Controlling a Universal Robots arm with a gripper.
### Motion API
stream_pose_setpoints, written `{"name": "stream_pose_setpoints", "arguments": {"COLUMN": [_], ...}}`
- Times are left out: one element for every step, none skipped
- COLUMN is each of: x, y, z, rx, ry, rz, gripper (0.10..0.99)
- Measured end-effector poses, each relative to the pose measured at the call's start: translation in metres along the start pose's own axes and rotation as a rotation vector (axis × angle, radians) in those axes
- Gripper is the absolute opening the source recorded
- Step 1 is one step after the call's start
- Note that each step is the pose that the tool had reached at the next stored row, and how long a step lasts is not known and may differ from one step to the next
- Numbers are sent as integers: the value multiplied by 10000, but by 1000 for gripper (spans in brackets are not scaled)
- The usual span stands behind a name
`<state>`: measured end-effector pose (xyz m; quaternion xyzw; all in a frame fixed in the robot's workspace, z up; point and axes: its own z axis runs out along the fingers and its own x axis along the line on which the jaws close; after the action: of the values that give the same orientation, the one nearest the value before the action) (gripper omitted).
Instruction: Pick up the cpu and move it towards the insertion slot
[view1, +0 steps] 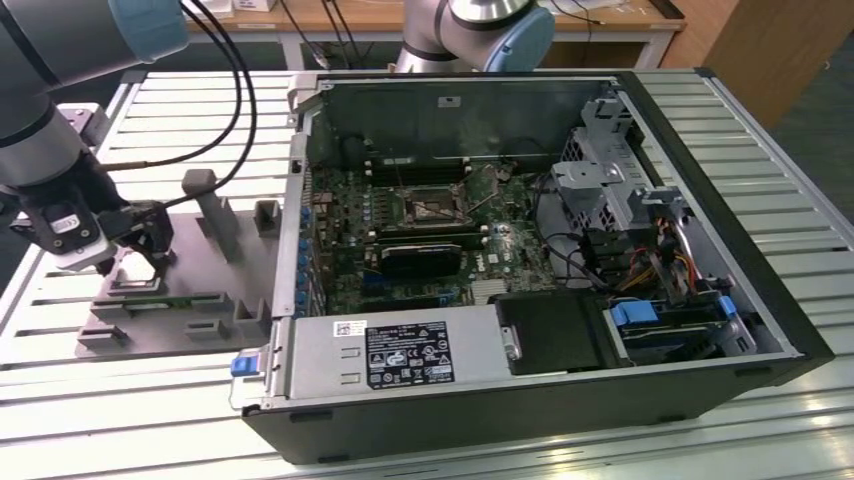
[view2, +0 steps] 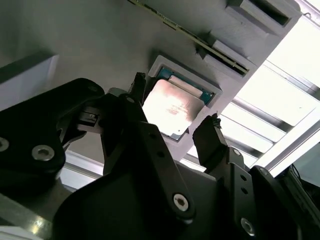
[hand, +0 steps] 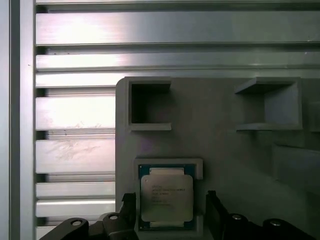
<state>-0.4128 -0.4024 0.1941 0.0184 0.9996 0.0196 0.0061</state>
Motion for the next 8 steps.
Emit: {"name": "stream_pose_setpoints", "arguments": {"x": [2,5,7,10,13,15,15,16], "y": [0,-1,-2,-2,-2,-3,-3,-3], "z": [8,18,27,35,45,55,64,70], "rx": [-10,-18,-24,-32,-44,-62,-98,-146], "ry": [1,3,5,6,6,8,10,14], "rz": [-19,-44,-69,-90,-113,-139,-165,-184], "gripper": [663,663,663,663,663,663,663,663]}}
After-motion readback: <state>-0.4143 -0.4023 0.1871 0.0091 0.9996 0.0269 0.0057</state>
